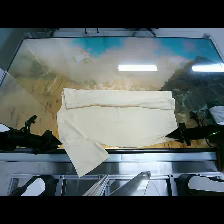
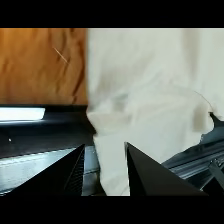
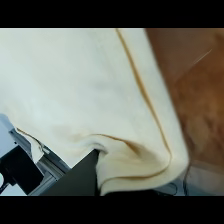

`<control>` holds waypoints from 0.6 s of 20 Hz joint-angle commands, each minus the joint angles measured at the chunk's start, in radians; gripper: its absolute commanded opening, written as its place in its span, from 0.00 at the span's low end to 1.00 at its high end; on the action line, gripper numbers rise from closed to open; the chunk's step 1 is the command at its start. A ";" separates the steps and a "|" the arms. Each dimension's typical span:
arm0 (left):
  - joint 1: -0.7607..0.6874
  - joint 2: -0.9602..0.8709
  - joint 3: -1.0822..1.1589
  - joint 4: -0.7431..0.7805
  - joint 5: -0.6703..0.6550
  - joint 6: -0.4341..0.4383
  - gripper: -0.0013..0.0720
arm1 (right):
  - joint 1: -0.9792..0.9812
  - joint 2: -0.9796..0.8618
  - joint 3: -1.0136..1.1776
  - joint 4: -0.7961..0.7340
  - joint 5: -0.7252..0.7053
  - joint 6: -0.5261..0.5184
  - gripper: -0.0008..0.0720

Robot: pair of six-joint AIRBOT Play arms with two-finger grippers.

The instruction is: Fold the shirts.

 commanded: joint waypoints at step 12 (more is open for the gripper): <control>-0.384 -0.222 -0.058 -0.173 0.156 0.032 0.39 | -0.001 0.000 0.000 0.069 0.002 -0.034 0.03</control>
